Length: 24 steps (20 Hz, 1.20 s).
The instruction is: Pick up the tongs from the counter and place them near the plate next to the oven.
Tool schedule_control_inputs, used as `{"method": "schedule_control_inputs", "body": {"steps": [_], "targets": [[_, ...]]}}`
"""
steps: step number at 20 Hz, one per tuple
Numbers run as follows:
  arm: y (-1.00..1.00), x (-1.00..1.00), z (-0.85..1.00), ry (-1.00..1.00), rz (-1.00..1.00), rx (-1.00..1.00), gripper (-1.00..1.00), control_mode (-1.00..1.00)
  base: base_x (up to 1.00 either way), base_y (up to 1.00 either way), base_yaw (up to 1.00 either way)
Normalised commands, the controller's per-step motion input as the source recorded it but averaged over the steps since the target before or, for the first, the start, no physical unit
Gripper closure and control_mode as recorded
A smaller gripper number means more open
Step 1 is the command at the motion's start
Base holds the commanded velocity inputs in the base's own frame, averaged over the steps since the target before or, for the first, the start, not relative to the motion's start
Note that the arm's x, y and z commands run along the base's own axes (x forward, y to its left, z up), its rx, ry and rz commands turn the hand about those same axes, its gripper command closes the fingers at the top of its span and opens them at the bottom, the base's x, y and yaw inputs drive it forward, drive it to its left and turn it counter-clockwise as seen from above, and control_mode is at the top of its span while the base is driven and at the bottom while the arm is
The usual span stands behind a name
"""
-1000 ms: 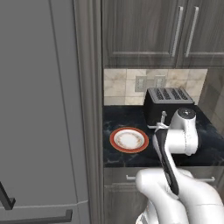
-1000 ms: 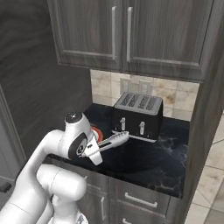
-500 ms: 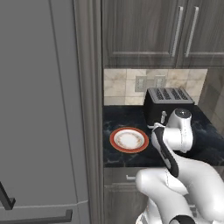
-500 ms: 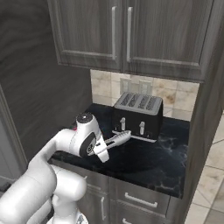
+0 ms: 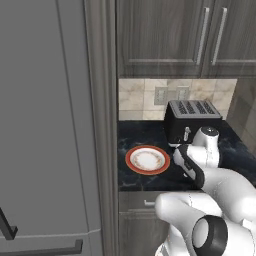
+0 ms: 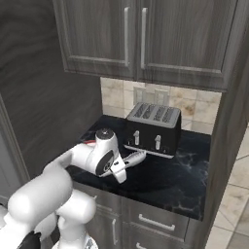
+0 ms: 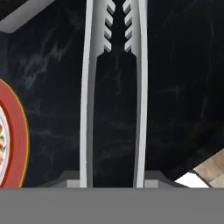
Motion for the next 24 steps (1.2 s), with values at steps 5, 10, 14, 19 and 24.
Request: {"method": "schedule_control_inputs", "body": {"steps": [5, 10, 14, 19, 24], "targets": [[0.22, 0.02, -0.41, 0.0, 0.05, 0.0, 1.0, -1.0, 0.0, 0.0, 0.0], [0.38, 0.01, -0.33, 0.0, 0.02, 0.0, 1.0, -1.0, 0.0, 0.0, 0.0], [0.22, 0.06, -0.36, 0.0, 0.05, 0.0, 1.0, -1.0, 0.0, 0.0, 0.0], [0.0, 0.09, -0.47, 0.0, 0.09, 0.0, 1.0, -1.0, 0.0, 0.0, 0.0], [0.0, 0.1, -0.45, 0.0, 0.09, 0.0, 1.0, -1.0, 0.0, 0.0, 0.0]]}}
